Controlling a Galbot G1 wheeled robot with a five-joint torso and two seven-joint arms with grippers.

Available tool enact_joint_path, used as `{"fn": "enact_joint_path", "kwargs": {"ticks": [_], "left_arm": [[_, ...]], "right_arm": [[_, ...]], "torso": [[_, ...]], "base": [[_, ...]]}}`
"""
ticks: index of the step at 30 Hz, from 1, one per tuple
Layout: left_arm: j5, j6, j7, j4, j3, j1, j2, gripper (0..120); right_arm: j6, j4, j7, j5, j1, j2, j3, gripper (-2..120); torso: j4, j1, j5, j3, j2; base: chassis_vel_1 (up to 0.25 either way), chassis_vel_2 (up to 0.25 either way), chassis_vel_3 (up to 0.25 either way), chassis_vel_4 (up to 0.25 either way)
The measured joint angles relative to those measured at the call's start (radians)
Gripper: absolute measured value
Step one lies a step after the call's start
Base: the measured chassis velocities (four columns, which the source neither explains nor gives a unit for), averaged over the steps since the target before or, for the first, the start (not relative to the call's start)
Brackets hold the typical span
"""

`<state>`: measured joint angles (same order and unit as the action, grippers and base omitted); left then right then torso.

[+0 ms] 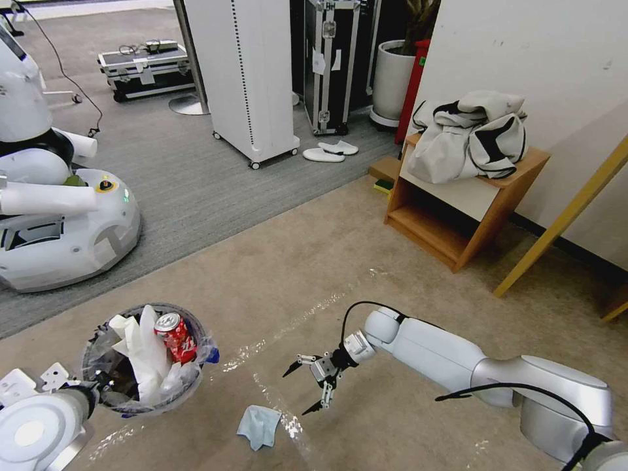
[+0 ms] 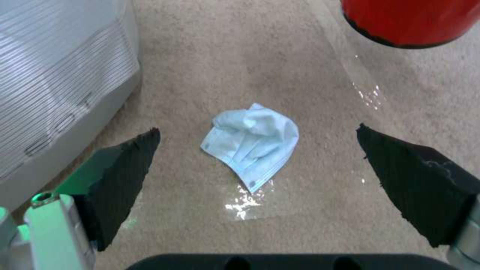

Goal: Pick up the trash bin and place the garbage on the floor into it.

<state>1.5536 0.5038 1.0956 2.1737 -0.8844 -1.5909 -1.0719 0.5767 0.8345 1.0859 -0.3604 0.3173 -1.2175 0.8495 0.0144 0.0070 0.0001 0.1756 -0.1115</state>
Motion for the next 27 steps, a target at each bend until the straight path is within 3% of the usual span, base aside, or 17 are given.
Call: {"fn": "enact_joint_path", "kwargs": {"ticks": [18,27], "left_arm": [[-0.003,0.001,-0.007,-0.022,0.014,0.016,0.003,0],[-0.018,0.002,-0.017,-0.025,0.019,0.015,-0.009,0]], "right_arm": [[-0.049,-0.070,-0.029,-0.011,-0.023,-0.026,-0.004,100],[-0.119,-0.096,0.061,-0.013,-0.080,-0.060,0.011,100]], "torso": [[-0.0001,0.000,0.0000,0.000,0.000],[-0.0002,0.000,-0.0001,0.000,0.000]], "base": [[0.000,0.000,0.000,0.000],[0.000,0.000,0.000,0.000]]}}
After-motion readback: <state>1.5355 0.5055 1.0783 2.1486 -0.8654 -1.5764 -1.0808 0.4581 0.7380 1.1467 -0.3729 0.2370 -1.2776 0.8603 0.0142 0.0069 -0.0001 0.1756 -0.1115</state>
